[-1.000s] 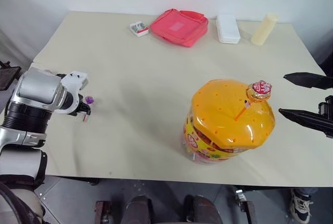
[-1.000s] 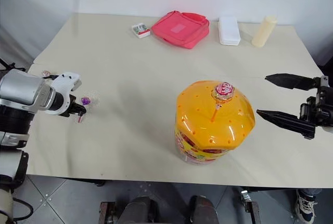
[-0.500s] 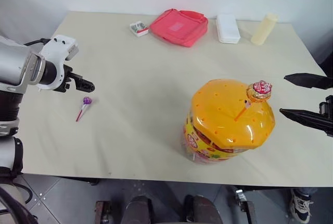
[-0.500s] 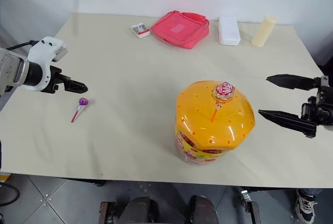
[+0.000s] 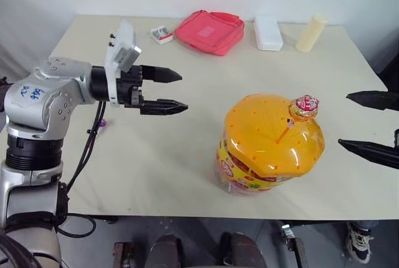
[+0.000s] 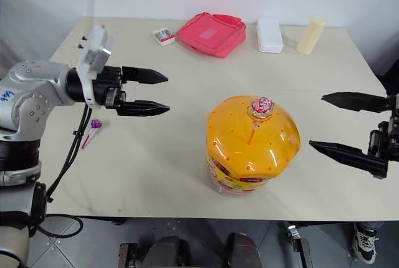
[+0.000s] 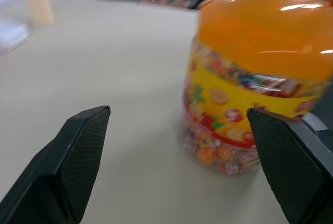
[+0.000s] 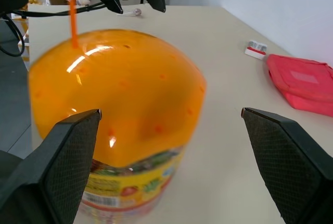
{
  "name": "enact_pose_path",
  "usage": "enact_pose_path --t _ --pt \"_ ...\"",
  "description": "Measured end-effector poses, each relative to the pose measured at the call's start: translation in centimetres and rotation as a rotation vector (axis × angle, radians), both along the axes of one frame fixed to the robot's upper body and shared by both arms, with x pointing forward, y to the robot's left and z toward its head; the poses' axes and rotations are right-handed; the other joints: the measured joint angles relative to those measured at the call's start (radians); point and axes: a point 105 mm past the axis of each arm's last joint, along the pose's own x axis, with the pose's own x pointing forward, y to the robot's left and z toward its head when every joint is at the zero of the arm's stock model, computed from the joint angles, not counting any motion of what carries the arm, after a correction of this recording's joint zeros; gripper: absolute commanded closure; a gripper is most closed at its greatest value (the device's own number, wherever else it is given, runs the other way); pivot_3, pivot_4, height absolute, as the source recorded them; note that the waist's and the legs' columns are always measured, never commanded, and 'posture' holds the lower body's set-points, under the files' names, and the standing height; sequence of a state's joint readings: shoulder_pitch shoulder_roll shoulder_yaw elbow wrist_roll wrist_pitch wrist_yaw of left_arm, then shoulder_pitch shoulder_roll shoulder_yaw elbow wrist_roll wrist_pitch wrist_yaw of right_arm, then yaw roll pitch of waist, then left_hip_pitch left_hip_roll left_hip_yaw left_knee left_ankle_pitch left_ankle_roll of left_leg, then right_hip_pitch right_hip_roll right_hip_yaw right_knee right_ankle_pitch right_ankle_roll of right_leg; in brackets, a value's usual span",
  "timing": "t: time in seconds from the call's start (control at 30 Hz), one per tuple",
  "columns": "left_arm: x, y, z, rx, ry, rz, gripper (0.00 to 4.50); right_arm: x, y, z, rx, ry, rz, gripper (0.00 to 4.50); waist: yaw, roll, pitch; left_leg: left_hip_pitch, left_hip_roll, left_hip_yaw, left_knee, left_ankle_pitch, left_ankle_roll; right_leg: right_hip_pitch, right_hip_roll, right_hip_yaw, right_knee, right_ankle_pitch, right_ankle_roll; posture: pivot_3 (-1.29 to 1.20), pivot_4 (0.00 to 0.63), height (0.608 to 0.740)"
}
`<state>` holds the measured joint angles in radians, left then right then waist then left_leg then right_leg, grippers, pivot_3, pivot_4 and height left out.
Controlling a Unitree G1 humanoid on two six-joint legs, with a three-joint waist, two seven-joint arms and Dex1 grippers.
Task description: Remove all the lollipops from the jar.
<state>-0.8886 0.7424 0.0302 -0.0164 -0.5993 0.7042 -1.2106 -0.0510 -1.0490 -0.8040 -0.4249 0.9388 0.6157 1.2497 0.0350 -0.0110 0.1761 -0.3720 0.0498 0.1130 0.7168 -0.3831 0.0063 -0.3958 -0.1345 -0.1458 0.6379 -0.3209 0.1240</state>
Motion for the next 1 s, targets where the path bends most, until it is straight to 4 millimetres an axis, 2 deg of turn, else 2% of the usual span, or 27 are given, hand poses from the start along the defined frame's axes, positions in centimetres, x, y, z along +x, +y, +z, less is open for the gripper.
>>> enact_pose_path --t 0.1,0.27,0.47,0.57,0.73,0.9,1.0 --pt "-0.9 -0.7 0.6 -0.099 -0.062 -0.149 0.04 -0.4 0.6 0.3 -0.002 -0.01 -0.007 0.0 0.014 0.0 0.0 0.0 0.0 0.0 0.001 0.0 0.0 0.001 0.0 0.0 0.0 0.0 0.0 0.0 0.15 0.74" --pt "-2.4 -1.8 1.2 -0.212 -0.13 -0.358 0.04 -0.8 0.0 -0.4 0.013 0.025 -0.05 0.0 0.021 -0.001 0.0 0.0 -0.001 -0.002 0.002 0.0 0.0 0.002 0.0 0.0 -0.001 0.0 0.0 0.0 0.15 0.74" --pt "-4.4 -6.9 1.3 -0.193 -0.132 -0.647 0.04 -2.0 -0.6 -0.8 0.059 0.036 0.005 0.0 0.019 -0.001 0.0 0.0 -0.001 -0.002 0.002 0.0 0.0 0.003 0.0 0.0 -0.001 0.0 0.001 0.0 0.15 0.74" --pt "-3.7 -8.6 0.9 -0.198 -0.101 -0.673 0.04 -2.5 -1.1 -1.1 0.071 0.043 0.018 0.0 0.016 -0.001 0.0 0.001 -0.001 -0.002 0.001 0.0 0.0 0.003 0.0 0.0 -0.001 0.0 0.001 0.0 0.15 0.74" --pt "-2.8 -11.4 1.0 -0.181 -0.091 -0.7 0.04 -3.2 -2.0 -2.7 0.03 0.109 0.028 0.0 0.018 -0.001 0.0 0.0 -0.001 -0.001 0.001 0.0 0.001 0.003 0.0 0.001 -0.002 0.0 0.001 0.0 0.15 0.74" --pt "-3.7 -14.0 0.9 -0.148 -0.08 -0.774 0.04 -3.1 -2.1 -2.9 0.022 0.11 0.01 0.0 0.016 -0.001 0.0 0.0 -0.001 -0.002 0.001 0.0 0.001 0.003 0.0 0.001 -0.002 0.0 0.001 0.0 0.15 0.74" --pt "-4.2 -14.5 0.9 -0.127 -0.073 -0.8 0.04 -3.2 -2.1 -2.9 0.021 0.103 -0.007 0.0 0.016 -0.001 0.0 0.001 -0.001 -0.002 0.0 0.0 0.001 0.003 0.0 0.001 -0.002 0.0 0.001 0.0 0.15 0.74"
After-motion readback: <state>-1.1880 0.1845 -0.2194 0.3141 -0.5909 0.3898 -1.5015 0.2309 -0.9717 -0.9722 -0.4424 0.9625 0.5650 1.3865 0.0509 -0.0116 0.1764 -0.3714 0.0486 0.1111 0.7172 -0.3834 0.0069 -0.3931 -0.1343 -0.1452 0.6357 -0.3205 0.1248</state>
